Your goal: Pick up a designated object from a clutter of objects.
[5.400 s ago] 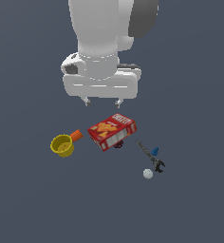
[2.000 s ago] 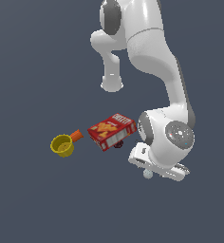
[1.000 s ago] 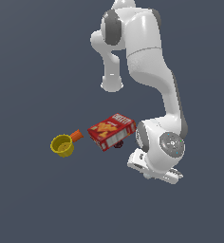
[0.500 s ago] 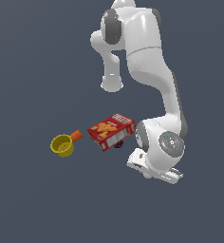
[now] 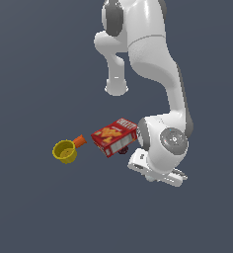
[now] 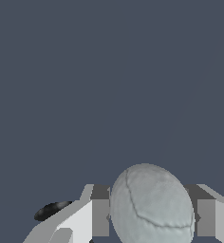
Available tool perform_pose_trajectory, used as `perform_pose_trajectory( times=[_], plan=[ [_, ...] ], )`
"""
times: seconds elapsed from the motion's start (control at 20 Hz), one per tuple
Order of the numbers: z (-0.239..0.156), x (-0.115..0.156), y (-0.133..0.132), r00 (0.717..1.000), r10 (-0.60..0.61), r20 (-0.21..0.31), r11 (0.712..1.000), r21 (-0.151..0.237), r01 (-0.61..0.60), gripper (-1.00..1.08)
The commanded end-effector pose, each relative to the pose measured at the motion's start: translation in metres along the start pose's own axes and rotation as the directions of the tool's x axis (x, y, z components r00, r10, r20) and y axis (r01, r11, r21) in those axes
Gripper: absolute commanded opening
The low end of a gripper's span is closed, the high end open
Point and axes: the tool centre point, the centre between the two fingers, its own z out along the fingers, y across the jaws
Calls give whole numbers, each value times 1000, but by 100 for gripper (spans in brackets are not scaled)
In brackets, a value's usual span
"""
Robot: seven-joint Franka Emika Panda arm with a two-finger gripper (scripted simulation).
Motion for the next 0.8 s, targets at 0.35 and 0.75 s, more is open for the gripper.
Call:
perform_pose_trajectory(
  times=[0.35, 0.75],
  plan=[
    [-67, -4, 51, 1000, 1, -1, 1000, 1, -1, -100],
    [-142, -9, 107, 1000, 1, 0, 1000, 2, -1, -100]
  ],
)
